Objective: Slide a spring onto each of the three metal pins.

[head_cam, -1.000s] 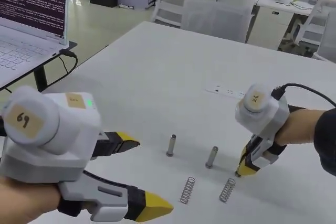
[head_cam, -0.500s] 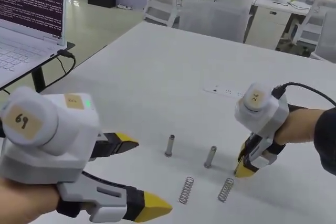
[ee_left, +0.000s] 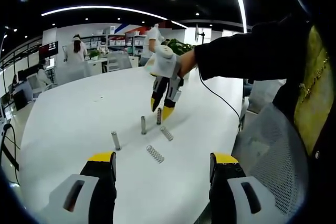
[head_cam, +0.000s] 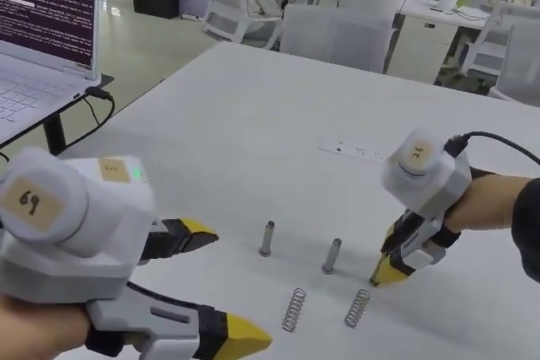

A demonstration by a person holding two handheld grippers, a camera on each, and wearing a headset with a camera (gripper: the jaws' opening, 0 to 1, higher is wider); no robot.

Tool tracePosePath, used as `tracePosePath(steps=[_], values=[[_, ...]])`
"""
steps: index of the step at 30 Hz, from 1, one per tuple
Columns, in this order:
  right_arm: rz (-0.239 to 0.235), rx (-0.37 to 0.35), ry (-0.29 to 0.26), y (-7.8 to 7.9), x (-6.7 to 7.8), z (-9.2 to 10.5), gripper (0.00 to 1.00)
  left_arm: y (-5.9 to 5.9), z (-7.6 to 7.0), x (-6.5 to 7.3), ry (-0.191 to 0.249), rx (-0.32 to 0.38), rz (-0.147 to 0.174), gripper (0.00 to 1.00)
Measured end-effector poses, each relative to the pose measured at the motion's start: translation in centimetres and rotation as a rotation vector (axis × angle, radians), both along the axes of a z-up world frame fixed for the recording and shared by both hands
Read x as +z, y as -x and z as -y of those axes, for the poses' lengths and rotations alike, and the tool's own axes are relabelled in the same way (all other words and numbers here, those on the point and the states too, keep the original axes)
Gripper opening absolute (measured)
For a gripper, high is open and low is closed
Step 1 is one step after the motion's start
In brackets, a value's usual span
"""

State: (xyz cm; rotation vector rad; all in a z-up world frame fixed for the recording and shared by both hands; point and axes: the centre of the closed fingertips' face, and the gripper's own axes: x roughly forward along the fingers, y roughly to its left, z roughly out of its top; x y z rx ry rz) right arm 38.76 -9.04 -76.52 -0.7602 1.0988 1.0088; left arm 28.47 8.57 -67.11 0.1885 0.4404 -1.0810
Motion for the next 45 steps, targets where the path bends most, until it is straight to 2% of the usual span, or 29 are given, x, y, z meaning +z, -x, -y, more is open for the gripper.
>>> tracePosePath(steps=[10,24,37,45], values=[[0.040,-0.015,-0.031,0.3,1.5,0.0,0.30,0.0,0.2,0.1,0.002,-0.008,0.001,0.69],[0.099,-0.025,-0.052,2.0,3.3,0.6,0.30,0.0,0.3,0.2,0.005,-0.013,0.002,0.68],[0.123,-0.043,-0.070,4.6,3.6,0.7,0.31,0.2,0.4,0.2,0.004,-0.024,0.007,0.68],[0.110,-0.058,-0.101,6.5,3.1,0.2,0.31,0.4,0.4,0.2,0.002,-0.032,0.011,0.68]])
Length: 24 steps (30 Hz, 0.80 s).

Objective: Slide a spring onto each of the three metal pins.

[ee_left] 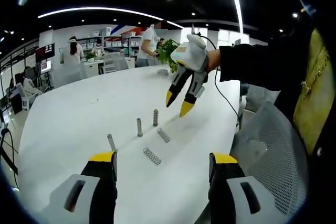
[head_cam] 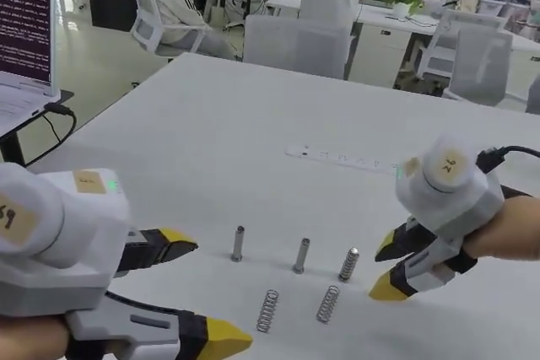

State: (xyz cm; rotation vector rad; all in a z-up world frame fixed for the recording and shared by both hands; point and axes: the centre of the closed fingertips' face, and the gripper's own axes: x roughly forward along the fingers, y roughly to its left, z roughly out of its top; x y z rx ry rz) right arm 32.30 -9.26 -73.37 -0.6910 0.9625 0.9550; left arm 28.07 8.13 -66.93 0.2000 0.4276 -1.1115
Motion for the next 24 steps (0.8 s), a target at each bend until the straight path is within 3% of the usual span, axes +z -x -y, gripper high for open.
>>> tracePosePath(steps=[5,12,24], values=[[-0.013,0.003,-0.018,1.1,-0.7,-0.9,0.33,0.1,0.0,0.0,-0.002,-0.003,0.001,0.68],[-0.032,0.005,-0.043,1.4,-2.0,-2.5,0.36,0.2,0.0,0.0,-0.003,-0.005,0.001,0.67],[-0.016,-0.022,-0.064,0.1,-3.5,-4.1,0.40,0.1,0.0,-0.1,-0.005,-0.006,-0.003,0.67]])
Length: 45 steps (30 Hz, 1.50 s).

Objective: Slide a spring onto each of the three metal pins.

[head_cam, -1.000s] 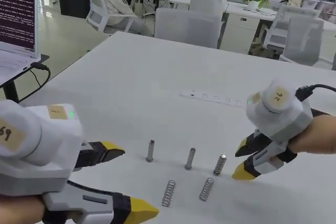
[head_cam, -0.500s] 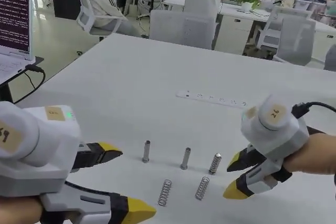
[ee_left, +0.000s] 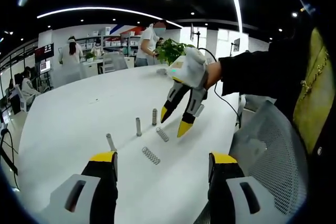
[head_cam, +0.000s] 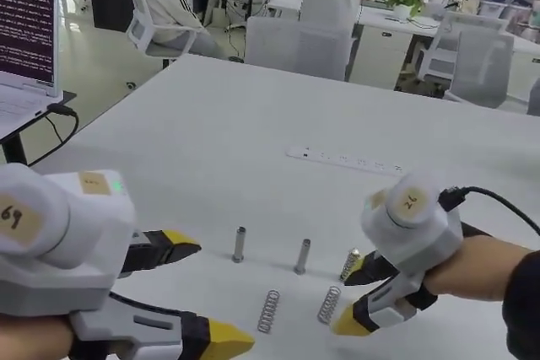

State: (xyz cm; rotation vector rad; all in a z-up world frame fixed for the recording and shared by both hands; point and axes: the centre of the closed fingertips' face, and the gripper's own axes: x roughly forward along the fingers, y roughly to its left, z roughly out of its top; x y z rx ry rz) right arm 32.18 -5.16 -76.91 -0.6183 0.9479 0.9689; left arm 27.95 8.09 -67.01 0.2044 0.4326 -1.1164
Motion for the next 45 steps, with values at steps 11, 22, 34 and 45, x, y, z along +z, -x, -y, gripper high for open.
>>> tracePosePath(steps=[11,22,34,45], values=[[-0.016,-0.056,0.022,-0.7,-1.1,0.6,0.40,0.0,0.0,0.0,-0.004,0.001,-0.002,0.66],[-0.073,-0.065,0.010,0.2,-1.7,0.3,0.40,0.1,0.0,0.1,-0.004,0.000,-0.002,0.65],[-0.076,-0.077,-0.001,-0.5,-2.3,-1.0,0.40,0.2,0.0,0.1,-0.006,0.003,-0.003,0.65],[-0.044,-0.096,0.010,-1.3,-2.3,-1.5,0.40,0.1,0.0,0.1,-0.002,0.005,-0.003,0.64]])
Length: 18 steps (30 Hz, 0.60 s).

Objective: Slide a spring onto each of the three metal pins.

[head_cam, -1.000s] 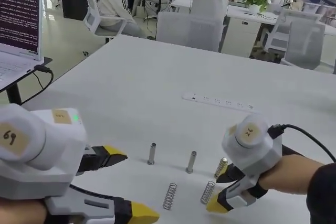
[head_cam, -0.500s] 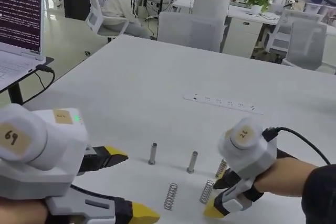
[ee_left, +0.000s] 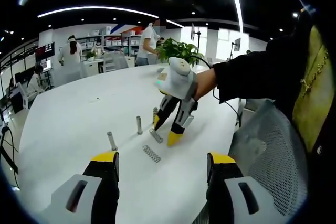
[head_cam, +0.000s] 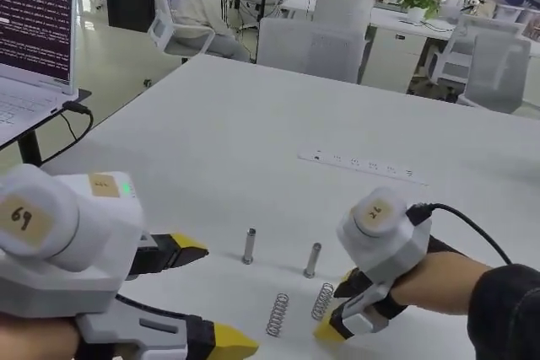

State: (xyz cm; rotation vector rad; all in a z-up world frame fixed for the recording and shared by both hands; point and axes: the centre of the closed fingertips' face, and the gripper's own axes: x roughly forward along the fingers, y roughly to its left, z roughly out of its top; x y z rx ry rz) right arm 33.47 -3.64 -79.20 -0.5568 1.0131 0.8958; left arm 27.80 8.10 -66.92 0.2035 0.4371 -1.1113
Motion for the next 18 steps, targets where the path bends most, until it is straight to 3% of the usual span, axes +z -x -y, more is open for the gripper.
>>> tracePosePath(steps=[8,18], values=[[0.047,0.012,0.011,-1.1,0.1,-0.3,0.40,0.0,-0.2,0.0,0.003,0.004,0.000,0.64],[0.053,0.038,-0.006,-1.7,-0.3,-1.2,0.41,0.0,-0.4,-0.1,0.001,0.008,-0.002,0.63]])
